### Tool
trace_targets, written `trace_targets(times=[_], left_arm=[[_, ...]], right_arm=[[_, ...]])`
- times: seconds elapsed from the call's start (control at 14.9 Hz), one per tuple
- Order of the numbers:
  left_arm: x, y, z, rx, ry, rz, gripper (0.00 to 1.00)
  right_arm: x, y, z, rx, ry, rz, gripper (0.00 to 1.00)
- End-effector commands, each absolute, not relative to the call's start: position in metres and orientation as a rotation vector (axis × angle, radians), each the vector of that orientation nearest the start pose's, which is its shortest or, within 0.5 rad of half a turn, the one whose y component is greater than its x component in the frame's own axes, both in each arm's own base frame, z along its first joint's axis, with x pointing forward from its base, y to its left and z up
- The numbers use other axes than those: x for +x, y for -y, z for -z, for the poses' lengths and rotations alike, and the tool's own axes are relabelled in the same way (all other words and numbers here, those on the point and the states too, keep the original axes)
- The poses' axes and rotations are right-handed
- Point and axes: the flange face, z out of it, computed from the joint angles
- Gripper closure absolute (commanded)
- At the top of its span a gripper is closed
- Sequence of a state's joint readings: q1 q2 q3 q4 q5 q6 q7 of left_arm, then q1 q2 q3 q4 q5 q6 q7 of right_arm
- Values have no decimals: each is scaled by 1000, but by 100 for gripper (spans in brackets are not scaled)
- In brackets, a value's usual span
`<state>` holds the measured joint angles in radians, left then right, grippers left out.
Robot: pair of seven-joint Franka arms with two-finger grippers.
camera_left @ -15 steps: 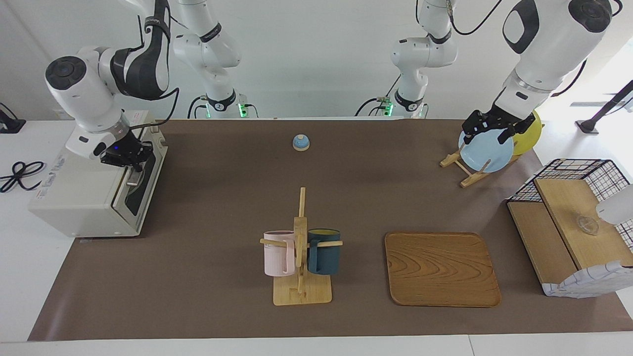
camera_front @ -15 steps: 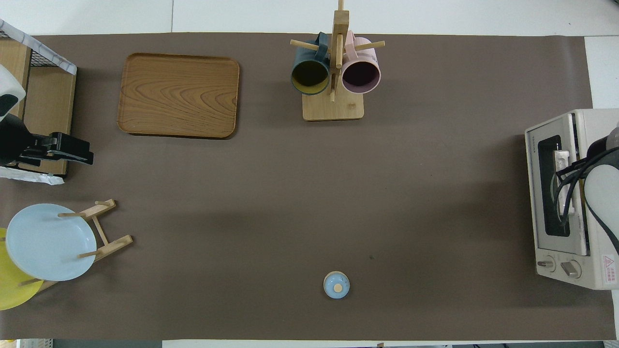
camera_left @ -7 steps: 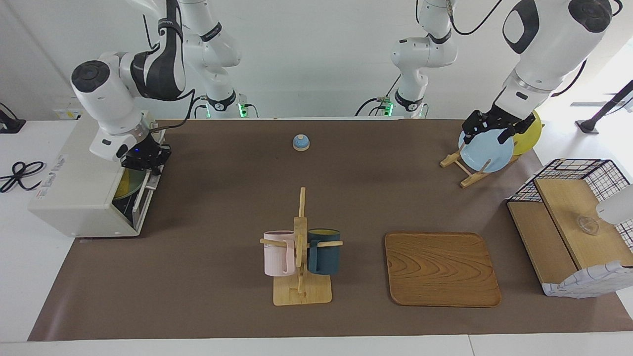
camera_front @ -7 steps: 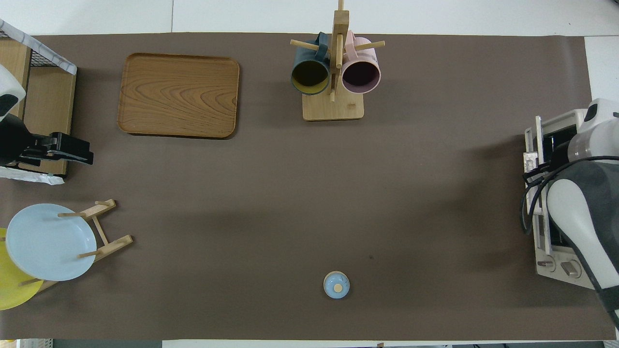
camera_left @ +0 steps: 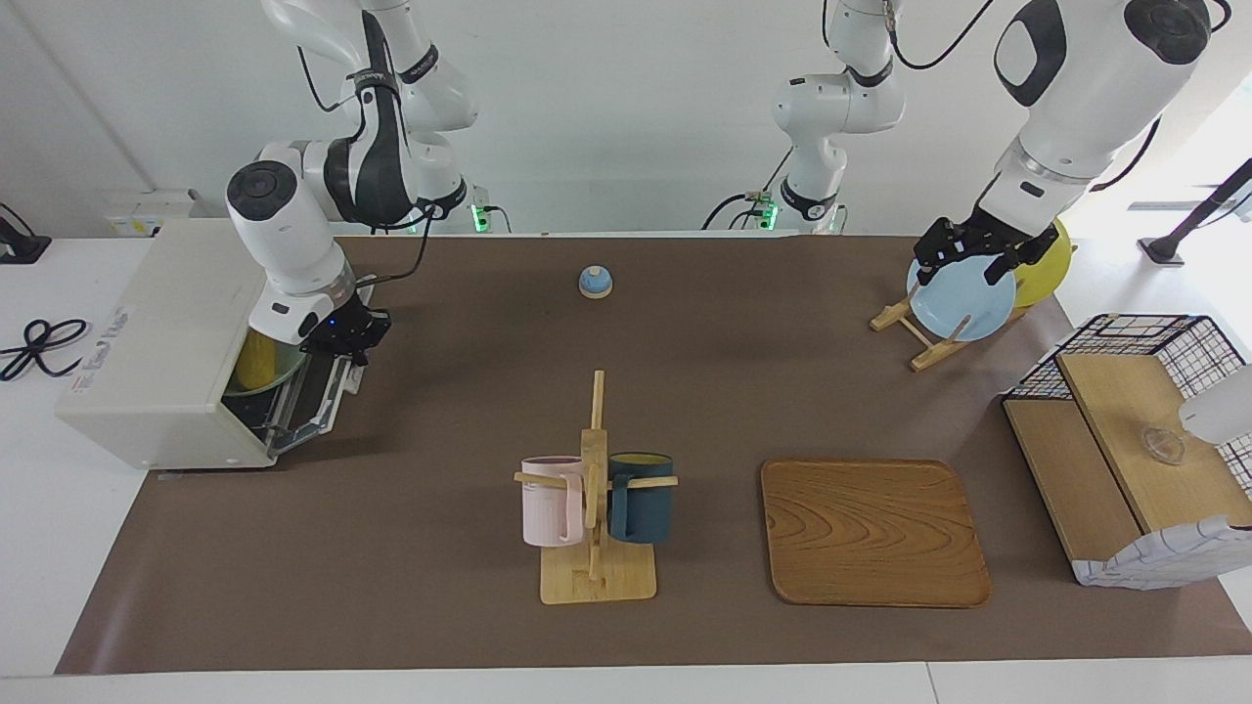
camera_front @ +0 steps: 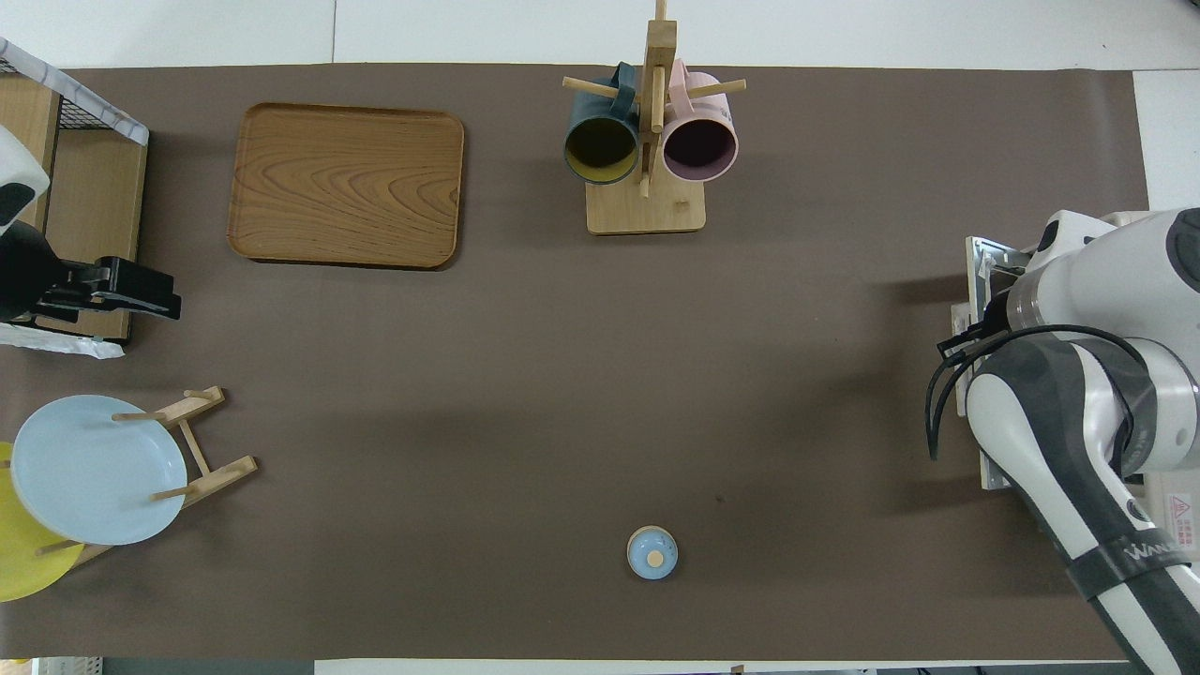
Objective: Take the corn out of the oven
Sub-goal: 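Reach the right gripper into the open toaster oven toward the plate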
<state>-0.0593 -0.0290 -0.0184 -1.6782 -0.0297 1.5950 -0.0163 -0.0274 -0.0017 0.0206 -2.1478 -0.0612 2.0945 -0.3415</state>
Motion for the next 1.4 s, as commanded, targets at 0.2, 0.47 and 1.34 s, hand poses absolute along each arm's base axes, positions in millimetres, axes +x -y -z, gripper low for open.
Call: trace_targets(times=[0.2,0.47,1.34], left_arm=[[539,42,-594,-3148,-105,-78,0],[539,42,-594,-3148,-105,-78,0],[539,42,-594,-3148,-105,-78,0]], right_arm=[[533,13,-368,-3142,537,-58,100],[521,-8,-357,-3148,512,-46,100],[507,6,-310,-3147,470,-51,100]])
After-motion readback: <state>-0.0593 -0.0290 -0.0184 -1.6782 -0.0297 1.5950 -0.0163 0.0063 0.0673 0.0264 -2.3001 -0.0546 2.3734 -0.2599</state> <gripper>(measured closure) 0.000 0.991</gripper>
